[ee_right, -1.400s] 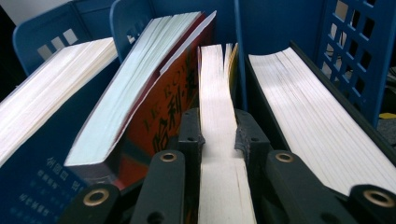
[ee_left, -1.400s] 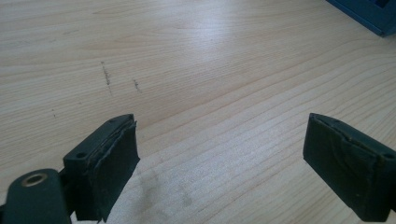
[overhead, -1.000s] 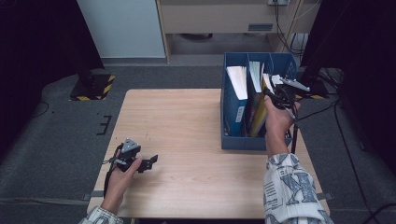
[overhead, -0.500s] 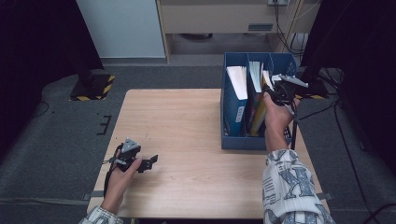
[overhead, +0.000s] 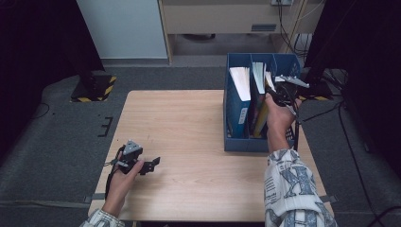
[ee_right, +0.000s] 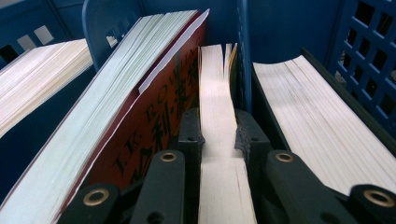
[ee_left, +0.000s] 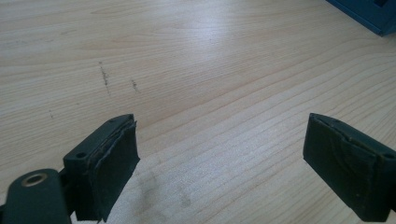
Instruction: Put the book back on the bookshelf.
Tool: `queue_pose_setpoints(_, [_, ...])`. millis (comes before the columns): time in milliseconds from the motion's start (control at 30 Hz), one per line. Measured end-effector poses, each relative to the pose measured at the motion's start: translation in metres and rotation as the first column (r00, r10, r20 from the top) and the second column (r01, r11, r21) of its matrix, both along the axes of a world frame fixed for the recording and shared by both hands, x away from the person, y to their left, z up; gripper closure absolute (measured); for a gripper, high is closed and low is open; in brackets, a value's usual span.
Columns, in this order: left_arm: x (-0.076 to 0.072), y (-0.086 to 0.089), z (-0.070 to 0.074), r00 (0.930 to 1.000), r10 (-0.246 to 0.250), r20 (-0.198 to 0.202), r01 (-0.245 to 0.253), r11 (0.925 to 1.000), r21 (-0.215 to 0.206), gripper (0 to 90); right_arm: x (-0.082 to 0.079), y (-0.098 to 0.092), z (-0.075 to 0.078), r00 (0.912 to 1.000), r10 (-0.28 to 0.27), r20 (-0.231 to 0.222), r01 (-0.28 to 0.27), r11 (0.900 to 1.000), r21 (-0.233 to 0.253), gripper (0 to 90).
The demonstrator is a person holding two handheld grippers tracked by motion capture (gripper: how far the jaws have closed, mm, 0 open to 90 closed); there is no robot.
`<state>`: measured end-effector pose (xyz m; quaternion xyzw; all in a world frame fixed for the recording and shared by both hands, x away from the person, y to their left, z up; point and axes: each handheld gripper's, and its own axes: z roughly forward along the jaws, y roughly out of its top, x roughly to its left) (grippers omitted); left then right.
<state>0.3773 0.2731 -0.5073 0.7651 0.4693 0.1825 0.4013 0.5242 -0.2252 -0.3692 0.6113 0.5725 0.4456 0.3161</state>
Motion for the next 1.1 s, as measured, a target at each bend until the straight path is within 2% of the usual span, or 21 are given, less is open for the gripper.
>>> queue_pose_setpoints(300, [0.0, 0.0, 0.0005, 1.0, -0.004, 0.0, 0.004, 1.0, 0.007, 9.4, 0.0021, 0.0015, 0.0001, 1.0, 0.002, 0.002, -0.002, 1.0, -0.001, 75.4])
queue_pose_setpoints(467, [0.0002, -0.0002, 0.0003, 1.0, -0.006, -0.002, 0.006, 1.0, 0.007, 9.4, 0.0019, 0.0023, 0.0001, 0.9998, 0.002, 0.022, -0.002, 1.0, -0.003, 75.4])
queue_pose_setpoints(900, [0.0002, -0.0005, 0.0004, 1.0, -0.009, -0.002, 0.009, 0.9999, 0.01, 9.4, 0.0042, 0.0009, -0.003, 0.9999, -0.001, 0.01, 0.001, 1.0, -0.004, 74.7])
queue_pose_setpoints(1100, [0.0001, -0.0009, 0.0004, 1.0, -0.01, -0.001, 0.01, 0.9999, 0.011, 9.4, 0.0023, -0.0005, -0.0023, 0.9999, 0.013, 0.001, -0.013, 1.0, 0.001, 71.3])
